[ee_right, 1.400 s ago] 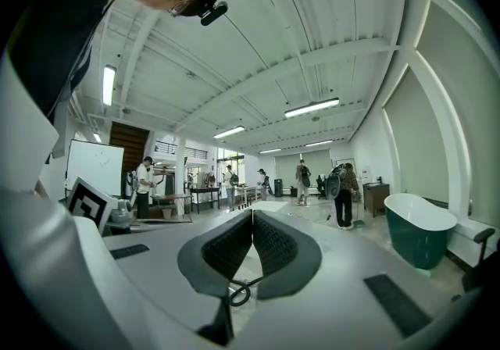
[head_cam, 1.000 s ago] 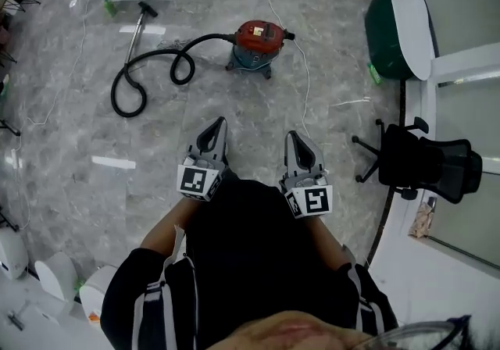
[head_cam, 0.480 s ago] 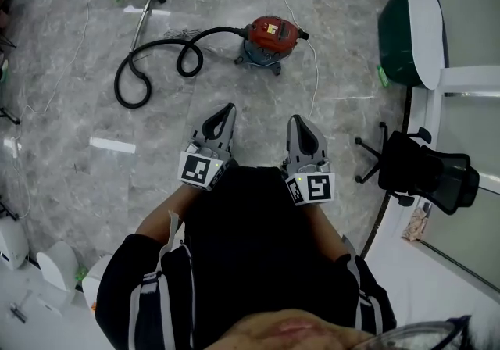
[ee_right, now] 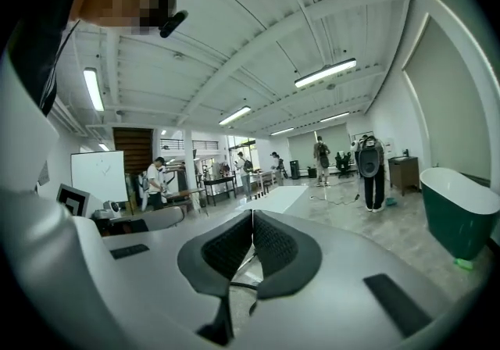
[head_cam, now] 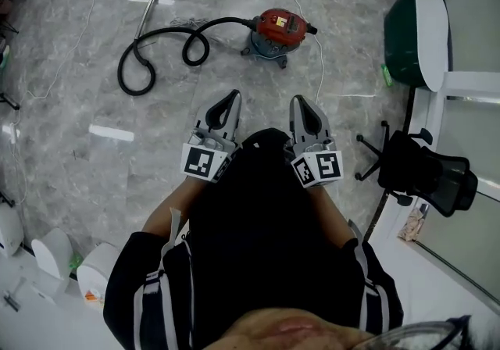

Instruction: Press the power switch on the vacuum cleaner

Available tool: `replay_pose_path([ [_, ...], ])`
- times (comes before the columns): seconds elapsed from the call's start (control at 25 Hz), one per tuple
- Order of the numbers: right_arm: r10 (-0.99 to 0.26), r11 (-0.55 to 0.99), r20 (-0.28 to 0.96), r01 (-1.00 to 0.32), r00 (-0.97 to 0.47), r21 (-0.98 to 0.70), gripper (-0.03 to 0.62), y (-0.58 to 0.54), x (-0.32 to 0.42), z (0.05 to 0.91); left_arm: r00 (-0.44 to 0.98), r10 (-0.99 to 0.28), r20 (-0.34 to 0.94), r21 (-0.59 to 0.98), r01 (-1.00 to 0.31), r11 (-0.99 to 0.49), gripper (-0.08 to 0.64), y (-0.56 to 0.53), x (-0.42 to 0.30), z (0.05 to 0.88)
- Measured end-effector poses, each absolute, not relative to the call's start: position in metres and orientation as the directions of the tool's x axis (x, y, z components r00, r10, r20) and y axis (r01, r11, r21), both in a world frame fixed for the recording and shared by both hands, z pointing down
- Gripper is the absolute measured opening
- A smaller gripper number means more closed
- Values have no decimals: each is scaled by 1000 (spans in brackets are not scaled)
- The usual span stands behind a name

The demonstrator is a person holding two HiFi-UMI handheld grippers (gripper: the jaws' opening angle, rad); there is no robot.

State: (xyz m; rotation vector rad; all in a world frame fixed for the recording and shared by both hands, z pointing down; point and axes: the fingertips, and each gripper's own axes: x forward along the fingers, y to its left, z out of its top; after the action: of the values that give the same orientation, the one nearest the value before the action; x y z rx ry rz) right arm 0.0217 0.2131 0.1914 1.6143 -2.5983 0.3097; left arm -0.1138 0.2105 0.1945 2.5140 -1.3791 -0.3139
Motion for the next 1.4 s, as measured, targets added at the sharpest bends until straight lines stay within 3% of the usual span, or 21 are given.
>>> replay_pose_path([
  [0.24,-835,506,184,-855,-518,-111,18,212,-14,185,465,-882,-71,389,-802,-454,11,213,-134,198],
  [0.8,-856,441,215,-881,-470,-171,18,154,24,211,480,-875,-57,294,-830,-474,11,160,-98,183],
  [1.4,-869,436,206,-893,-450,-112,18,31,93,240,498,-856,139,260,-852,-454,11,49,-15,233],
])
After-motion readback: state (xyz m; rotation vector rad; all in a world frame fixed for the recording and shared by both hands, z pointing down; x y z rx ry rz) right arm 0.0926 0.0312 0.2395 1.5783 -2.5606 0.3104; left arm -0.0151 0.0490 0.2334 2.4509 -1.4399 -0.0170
